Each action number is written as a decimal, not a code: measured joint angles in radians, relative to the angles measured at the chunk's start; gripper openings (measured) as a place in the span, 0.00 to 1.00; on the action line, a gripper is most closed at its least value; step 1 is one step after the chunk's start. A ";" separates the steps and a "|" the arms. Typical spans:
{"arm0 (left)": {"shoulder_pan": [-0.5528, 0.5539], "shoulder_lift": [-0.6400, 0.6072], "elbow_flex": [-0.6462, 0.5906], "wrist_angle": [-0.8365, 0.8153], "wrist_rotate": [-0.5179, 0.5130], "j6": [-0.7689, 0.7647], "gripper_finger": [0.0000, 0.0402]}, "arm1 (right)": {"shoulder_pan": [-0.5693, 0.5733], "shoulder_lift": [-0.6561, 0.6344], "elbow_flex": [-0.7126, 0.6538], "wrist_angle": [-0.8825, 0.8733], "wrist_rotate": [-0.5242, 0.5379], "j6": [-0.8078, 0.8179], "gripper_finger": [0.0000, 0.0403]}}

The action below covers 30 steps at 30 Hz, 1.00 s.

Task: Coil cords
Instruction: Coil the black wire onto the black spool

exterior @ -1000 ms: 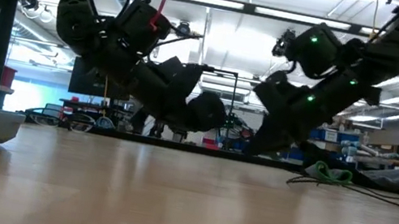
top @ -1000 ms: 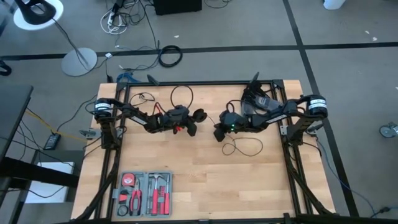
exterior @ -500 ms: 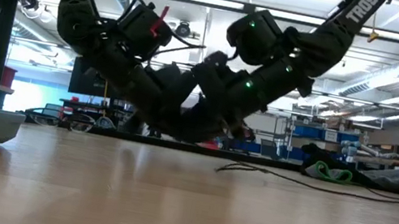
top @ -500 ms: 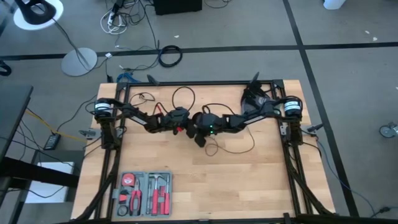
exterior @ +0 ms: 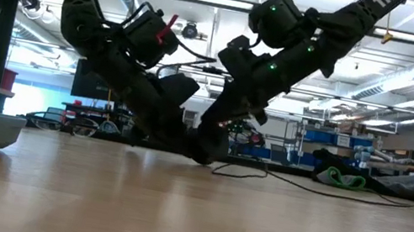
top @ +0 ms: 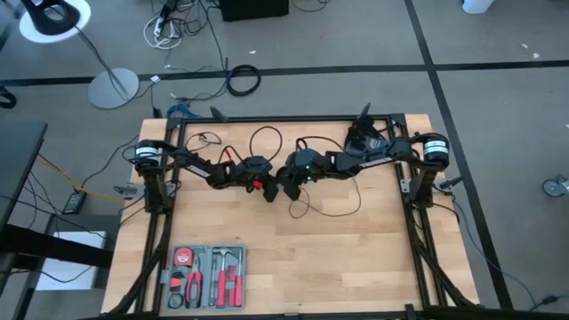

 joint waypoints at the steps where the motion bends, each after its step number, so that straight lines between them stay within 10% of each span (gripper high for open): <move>1: 0.000 0.000 0.000 -0.004 0.005 0.000 0.00 | -0.003 -0.009 0.000 -0.023 0.014 -0.005 0.00; 30: -0.002 0.000 -0.002 -0.040 0.096 0.049 0.00 | -0.029 -0.035 0.002 -0.090 -0.101 0.008 0.11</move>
